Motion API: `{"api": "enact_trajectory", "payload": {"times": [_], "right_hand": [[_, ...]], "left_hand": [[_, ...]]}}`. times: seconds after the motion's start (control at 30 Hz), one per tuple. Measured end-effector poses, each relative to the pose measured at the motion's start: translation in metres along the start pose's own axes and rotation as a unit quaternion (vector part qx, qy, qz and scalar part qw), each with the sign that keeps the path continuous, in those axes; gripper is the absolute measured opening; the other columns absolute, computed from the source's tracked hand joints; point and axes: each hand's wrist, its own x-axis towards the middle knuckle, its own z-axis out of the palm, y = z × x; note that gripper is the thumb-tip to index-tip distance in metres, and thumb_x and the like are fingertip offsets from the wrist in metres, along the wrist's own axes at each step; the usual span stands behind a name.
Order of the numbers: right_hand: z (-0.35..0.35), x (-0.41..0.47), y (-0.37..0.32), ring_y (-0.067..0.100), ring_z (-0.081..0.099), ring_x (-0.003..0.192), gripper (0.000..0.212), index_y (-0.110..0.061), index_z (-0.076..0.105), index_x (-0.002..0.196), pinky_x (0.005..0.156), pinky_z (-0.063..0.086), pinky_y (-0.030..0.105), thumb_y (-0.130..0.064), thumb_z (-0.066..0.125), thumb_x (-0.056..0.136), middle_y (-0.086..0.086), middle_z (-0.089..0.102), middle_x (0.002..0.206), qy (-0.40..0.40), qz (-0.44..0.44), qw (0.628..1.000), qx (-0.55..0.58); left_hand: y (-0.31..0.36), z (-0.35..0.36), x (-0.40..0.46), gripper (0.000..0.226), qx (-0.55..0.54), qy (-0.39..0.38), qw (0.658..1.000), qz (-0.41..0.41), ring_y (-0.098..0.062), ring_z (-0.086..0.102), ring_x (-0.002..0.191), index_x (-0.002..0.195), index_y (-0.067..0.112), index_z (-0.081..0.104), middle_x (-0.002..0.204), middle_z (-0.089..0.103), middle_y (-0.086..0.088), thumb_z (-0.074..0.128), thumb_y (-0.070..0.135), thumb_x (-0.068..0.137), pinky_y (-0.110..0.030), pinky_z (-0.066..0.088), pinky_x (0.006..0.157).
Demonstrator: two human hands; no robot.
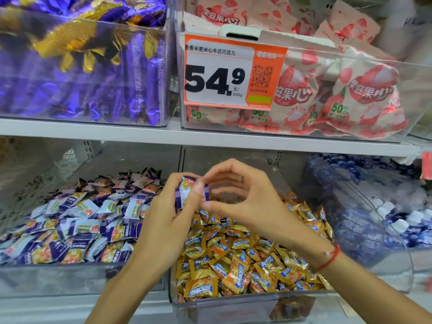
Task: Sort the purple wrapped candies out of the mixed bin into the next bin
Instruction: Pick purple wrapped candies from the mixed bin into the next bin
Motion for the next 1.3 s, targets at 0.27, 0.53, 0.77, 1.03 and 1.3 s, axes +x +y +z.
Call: {"api": "enact_trajectory", "payload": {"times": [0.27,0.53,0.77,1.03,1.3], "right_hand": [[-0.007,0.039,0.108,0.020,0.057,0.114,0.039,-0.022,0.059,0.123,0.094,0.048,0.031,-0.027,0.068,0.085,0.000,0.061,0.126,-0.213,0.238,0.847,-0.425],[-0.035,0.025,0.124,0.018,0.068,0.095,0.021,-0.013,0.071,0.101,0.085,0.055,0.028,-0.003,0.070,0.082,0.006,0.072,0.102,-0.156,0.263,0.903,-0.303],[-0.050,-0.002,0.071,0.018,0.069,0.097,0.033,-0.015,0.068,0.107,0.086,0.054,0.023,-0.018,0.070,0.074,0.002,0.075,0.101,0.038,0.293,0.944,0.150],[0.002,0.008,0.013,0.016,0.071,0.095,0.032,-0.010,0.069,0.100,0.081,0.055,0.020,-0.023,0.074,0.070,0.009,0.074,0.101,0.038,0.266,0.923,0.277],[-0.010,0.014,0.004,0.014,0.068,0.103,0.031,-0.017,0.071,0.109,0.087,0.055,0.023,-0.035,0.058,0.087,-0.001,0.074,0.107,-0.058,0.242,0.952,0.177]], "left_hand": [[0.002,-0.008,0.000,0.021,-0.071,0.062,0.995,-0.026,-0.013,0.066,0.069,0.100,0.033,0.055,0.079,0.071,0.009,0.045,0.046,0.087,-0.026,0.050,0.062],[0.000,-0.012,-0.002,0.022,-0.042,0.042,0.998,-0.021,-0.014,0.065,0.071,0.101,0.037,0.056,0.083,0.069,0.018,0.046,0.049,0.085,-0.024,0.049,0.063],[0.001,-0.012,0.002,0.026,-0.014,0.036,0.999,-0.021,-0.024,0.056,0.077,0.105,0.038,0.056,0.087,0.067,0.021,0.045,0.050,0.084,-0.012,0.044,0.062],[-0.009,-0.011,0.004,0.045,0.047,0.002,0.999,0.003,0.009,0.060,0.097,0.123,0.057,0.049,0.100,0.065,0.028,0.047,0.073,0.081,-0.023,0.050,0.083],[-0.008,-0.012,0.004,0.024,0.001,0.075,0.997,0.028,0.003,0.063,0.092,0.105,0.041,0.063,0.099,0.066,0.025,0.059,0.046,0.082,-0.021,0.052,0.078]]}}
